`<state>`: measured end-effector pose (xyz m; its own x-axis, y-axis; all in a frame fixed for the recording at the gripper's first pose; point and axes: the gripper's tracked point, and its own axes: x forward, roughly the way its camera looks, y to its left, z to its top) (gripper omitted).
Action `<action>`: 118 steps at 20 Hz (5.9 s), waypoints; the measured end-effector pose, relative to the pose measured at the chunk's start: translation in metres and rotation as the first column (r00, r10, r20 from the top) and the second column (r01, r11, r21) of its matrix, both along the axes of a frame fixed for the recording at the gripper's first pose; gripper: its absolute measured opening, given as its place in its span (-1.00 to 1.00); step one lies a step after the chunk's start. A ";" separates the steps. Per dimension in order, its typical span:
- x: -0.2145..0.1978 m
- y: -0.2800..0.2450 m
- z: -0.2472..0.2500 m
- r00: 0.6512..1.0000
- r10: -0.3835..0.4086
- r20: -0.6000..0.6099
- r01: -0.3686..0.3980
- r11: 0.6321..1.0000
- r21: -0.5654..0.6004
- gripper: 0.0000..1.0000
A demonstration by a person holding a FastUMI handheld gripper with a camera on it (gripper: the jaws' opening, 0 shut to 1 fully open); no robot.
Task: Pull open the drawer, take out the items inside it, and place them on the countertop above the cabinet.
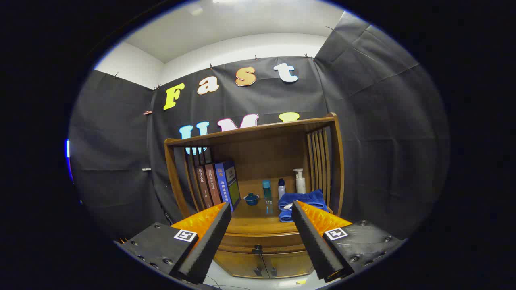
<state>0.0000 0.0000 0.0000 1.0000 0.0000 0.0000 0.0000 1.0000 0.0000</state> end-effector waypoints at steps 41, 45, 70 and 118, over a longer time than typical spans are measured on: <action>0.032 -0.014 -0.154 0.996 -0.088 -0.032 0.088 0.996 -0.025 0.99; 0.044 -0.003 -0.204 0.994 -0.088 -0.065 0.080 0.991 -0.106 0.99; 0.147 0.011 -0.331 0.957 -0.114 -0.268 0.092 0.991 -0.093 0.08; -0.003 0.024 -0.321 0.934 -0.095 -0.345 0.081 0.995 -0.056 1.00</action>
<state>-0.0031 0.0240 -0.3206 0.9337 -0.0953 -0.3452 0.0810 0.9952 -0.0556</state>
